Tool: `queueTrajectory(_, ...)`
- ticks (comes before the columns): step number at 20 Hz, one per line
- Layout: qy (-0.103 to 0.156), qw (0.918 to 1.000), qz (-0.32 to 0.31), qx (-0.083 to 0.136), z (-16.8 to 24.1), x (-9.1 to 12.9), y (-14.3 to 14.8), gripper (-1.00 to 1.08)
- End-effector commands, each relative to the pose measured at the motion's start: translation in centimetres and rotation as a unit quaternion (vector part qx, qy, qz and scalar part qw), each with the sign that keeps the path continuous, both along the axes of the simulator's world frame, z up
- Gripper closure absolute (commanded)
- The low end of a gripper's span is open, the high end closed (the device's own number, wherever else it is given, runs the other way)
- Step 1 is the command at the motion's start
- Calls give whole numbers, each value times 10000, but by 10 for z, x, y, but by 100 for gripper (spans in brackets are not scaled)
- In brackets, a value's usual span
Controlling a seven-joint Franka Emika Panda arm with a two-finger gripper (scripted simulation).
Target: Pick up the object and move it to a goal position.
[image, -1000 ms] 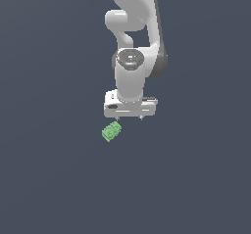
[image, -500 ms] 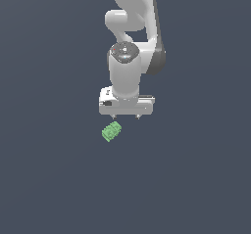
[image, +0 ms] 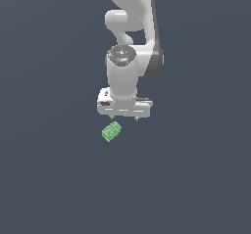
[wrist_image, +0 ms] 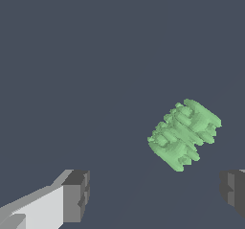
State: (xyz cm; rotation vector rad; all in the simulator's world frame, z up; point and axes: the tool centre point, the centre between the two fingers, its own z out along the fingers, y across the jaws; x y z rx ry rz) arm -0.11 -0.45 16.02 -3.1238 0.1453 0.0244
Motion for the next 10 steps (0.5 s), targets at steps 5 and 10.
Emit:
queueTrajectory(5,3,9974,-716,-3,-12,0,-13,-92)
queueTrajectory(10,-1,9885,-1512,-18,-25,0,-27,-92)
